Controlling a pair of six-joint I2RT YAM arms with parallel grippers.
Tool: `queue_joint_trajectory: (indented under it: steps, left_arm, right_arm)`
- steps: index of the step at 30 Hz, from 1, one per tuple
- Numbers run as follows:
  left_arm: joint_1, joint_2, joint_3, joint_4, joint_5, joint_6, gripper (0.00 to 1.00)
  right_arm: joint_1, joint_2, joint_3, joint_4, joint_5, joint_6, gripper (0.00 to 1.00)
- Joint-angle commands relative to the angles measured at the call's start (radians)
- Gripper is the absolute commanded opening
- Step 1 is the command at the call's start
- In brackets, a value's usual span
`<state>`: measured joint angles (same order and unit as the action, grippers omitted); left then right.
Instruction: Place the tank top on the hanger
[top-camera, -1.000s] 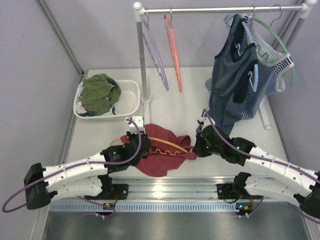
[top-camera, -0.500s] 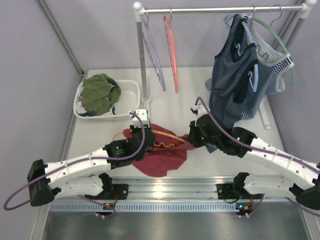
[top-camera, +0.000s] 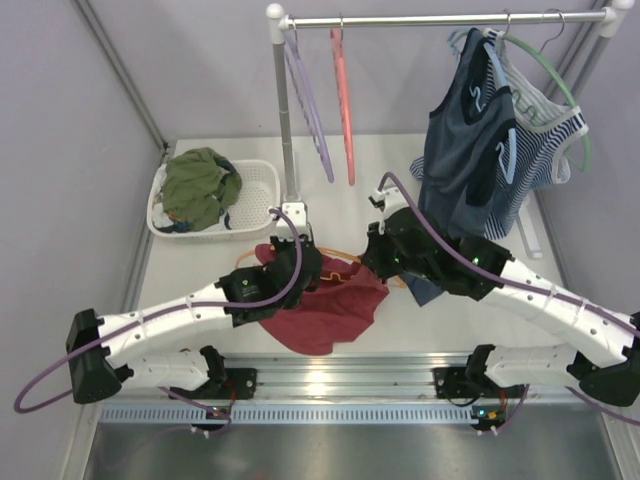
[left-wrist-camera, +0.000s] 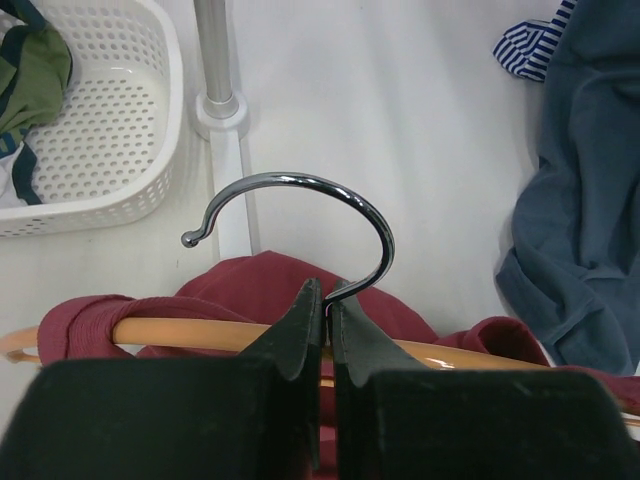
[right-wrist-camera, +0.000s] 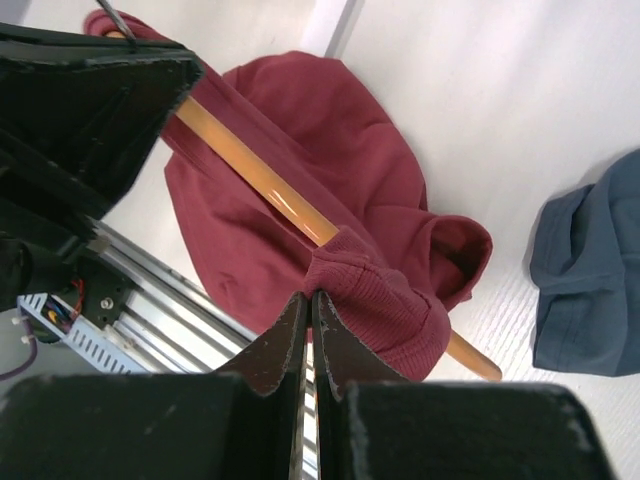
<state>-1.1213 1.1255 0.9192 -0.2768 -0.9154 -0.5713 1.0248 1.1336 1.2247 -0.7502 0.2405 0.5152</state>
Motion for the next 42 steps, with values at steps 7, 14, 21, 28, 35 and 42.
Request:
queue_joint_trajectory:
  steps: [7, 14, 21, 28, 35, 42]
  left_arm:
    - [-0.006, 0.02, 0.154, 0.005, 0.024, 0.054, 0.0]
    - [-0.006, 0.005, 0.201, -0.045, 0.14, 0.096, 0.0]
    - [-0.006, -0.044, 0.202, -0.074, 0.236, 0.128, 0.0]
    - [-0.006, -0.093, 0.237, -0.102, 0.325, 0.166, 0.0]
    - [-0.006, -0.093, 0.265, -0.105, 0.371, 0.18, 0.0]
    - [-0.006, -0.09, 0.291, -0.093, 0.408, 0.186, 0.0]
  right_arm:
    - [0.018, -0.018, 0.13, -0.064, 0.031, -0.079, 0.0]
    - [0.018, -0.119, 0.067, 0.031, -0.033, -0.185, 0.32]
    - [0.017, -0.233, -0.017, 0.089, -0.108, -0.322, 0.55]
    - [0.017, -0.236, -0.106, 0.124, -0.233, -0.382, 0.64]
    - [0.034, -0.204, -0.137, 0.193, -0.27, -0.348, 0.62]
    - [0.077, -0.201, -0.156, 0.219, -0.15, -0.317, 0.32]
